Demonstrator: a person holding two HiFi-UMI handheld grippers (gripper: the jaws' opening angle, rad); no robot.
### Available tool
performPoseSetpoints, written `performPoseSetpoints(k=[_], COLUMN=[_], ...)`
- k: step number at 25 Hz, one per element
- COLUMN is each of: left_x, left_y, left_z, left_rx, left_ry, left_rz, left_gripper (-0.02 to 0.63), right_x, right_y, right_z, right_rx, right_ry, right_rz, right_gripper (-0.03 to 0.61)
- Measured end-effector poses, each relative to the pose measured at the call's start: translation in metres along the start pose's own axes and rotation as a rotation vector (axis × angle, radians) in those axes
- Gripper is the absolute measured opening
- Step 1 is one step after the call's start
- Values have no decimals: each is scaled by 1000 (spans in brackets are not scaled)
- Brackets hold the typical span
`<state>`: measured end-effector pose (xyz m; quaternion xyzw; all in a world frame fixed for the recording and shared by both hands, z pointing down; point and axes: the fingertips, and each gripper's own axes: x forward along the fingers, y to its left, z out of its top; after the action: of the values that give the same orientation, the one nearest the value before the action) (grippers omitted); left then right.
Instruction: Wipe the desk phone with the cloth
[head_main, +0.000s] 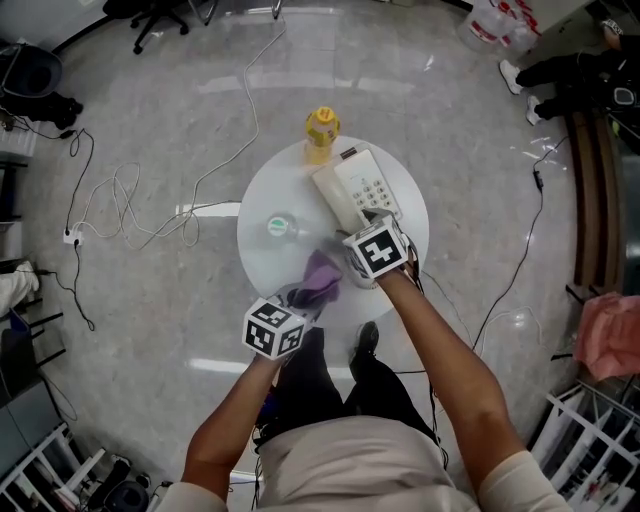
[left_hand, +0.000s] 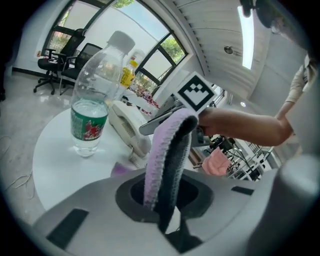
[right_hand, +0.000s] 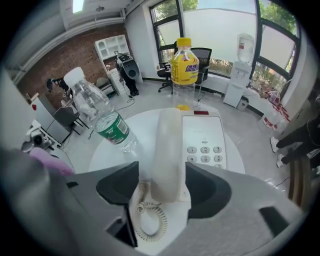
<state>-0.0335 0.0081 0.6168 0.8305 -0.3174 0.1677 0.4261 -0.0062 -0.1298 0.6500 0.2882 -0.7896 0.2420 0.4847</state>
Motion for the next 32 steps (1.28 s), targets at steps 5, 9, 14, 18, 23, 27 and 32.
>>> performPoseSetpoints(k=[5,9,14,18,23,27,32], left_x=[-3,-16,-52,-85,-135,-167,-199], left_y=[5,-6,-33,-69,-118,-162,-212], left_z=[-15,-14,24,71,121,156,182], left_rx=[-33,-5,23,79,144,210,284], left_ry=[24,22,-69,-173,-309,-401,-493], left_rz=[25,33,54,52,72,83,97], left_gripper=[35,35,35,35,35,35,35], right_x=[-30,-73,-159,-237,-335,-419,-494], right_y=[-1,1,3,-3,3,8,18], right_z=[-26,-38,-31,-22,-5,6,-2], right_rx=[40,90,173,177,157,130,46], right_ry=[-8,-118,-321,-463,-640,-778,-872], right_rz=[-17,-42,-13,-11,34,65,87], right_gripper=[255,29,-6,-6,-6,-7,-9])
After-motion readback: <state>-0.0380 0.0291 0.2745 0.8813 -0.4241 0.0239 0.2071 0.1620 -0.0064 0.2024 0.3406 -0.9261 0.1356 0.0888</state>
